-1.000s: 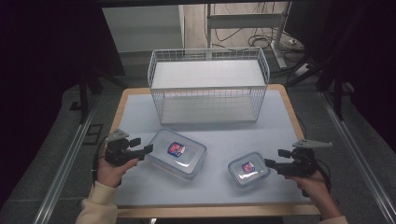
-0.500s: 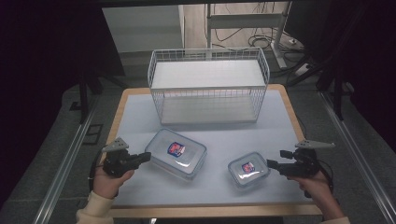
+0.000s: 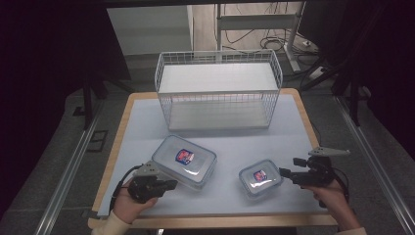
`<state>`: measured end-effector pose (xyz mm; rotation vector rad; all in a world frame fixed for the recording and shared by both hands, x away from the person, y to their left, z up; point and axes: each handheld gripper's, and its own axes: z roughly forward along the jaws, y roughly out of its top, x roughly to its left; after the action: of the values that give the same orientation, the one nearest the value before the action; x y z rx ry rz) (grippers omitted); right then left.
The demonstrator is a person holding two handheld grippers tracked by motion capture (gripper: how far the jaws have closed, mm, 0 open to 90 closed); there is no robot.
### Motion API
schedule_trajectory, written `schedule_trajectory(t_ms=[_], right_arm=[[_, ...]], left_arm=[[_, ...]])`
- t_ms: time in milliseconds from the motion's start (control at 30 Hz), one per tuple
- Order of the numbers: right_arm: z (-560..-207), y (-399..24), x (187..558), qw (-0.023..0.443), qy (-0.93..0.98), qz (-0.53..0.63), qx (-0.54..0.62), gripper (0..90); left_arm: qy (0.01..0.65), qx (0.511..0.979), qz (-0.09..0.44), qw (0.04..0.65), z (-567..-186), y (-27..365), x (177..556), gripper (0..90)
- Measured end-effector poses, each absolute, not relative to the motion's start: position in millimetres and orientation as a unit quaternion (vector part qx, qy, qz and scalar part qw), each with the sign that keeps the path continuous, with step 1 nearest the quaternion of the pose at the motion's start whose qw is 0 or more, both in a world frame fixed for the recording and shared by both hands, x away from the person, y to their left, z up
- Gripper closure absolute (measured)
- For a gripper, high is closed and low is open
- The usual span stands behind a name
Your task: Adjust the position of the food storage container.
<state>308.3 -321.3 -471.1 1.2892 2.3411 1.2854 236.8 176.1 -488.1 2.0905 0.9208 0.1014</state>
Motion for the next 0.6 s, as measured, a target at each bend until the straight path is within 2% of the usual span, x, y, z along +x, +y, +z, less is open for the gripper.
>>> schedule_trajectory(t_ms=[200, 600], right_arm=[[-471, -321, 308, 0.088, 0.788, 0.431, 0.431, 18.9], [-471, -321, 308, 0.092, 0.787, 0.431, 0.431, 19.1]], left_arm=[[0.343, 0.857, 0.041, 0.383, -499, 151, 237, 90.0], [0.343, 0.861, 0.042, 0.374, -506, 133, 248, 90.0]])
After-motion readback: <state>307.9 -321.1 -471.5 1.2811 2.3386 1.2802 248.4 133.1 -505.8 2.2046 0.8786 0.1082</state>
